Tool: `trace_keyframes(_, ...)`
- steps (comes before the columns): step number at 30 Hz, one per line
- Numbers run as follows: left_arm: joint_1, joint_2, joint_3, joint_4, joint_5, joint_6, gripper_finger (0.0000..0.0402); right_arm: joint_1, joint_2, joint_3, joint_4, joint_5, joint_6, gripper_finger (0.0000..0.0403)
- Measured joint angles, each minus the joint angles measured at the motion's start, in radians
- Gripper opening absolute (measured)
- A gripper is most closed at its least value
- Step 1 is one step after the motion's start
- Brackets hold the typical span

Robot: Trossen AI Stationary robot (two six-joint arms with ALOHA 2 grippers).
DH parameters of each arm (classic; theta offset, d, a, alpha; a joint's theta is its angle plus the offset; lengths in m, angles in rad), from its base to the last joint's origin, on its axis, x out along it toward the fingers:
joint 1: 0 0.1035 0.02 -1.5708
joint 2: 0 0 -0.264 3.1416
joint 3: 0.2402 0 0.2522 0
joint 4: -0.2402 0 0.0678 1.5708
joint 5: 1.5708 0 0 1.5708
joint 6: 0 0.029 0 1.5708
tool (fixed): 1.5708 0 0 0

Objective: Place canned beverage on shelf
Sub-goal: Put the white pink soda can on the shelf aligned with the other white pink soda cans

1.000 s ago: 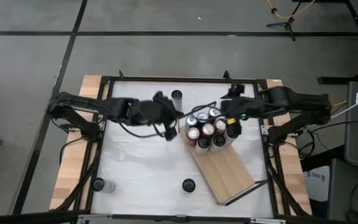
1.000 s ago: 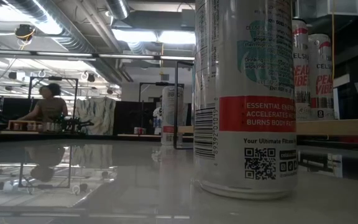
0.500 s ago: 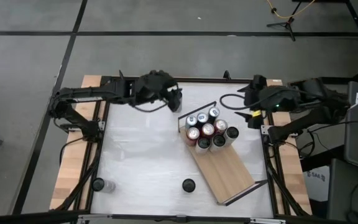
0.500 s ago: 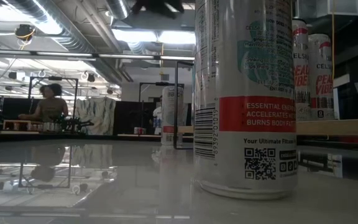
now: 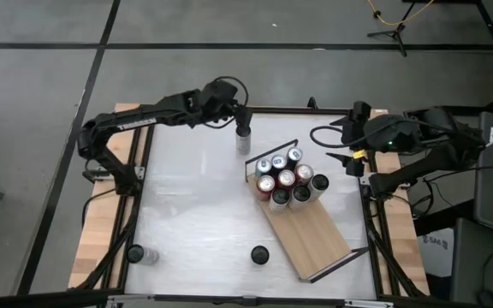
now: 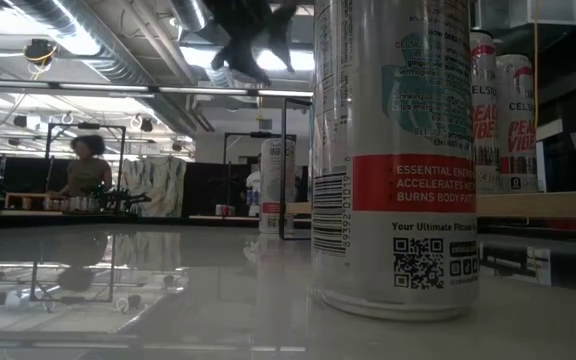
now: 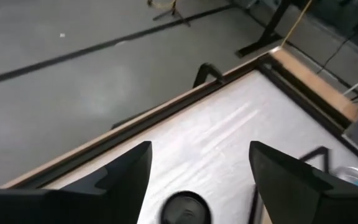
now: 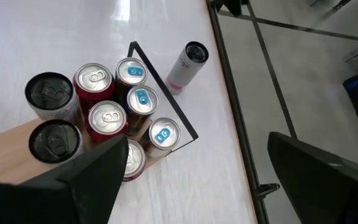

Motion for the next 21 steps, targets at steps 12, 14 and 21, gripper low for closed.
trace_keyframes(12, 0.048, 0.104, 0.000, -0.034, 0.099, 0.001, 0.0264, 0.000, 0.011, 0.000, -0.003, 0.002, 0.000, 0.0374)
trace_keyframes(14, 0.043, 0.118, 0.000, -0.065, 0.095, 0.001, 0.0264, 0.000, 0.011, 0.000, -0.003, 0.002, 0.000, 0.0374)
trace_keyframes(21, 0.020, 0.145, 0.000, -0.124, 0.093, 0.003, 0.0264, 0.000, 0.011, 0.000, -0.003, 0.002, -0.001, 0.0374)
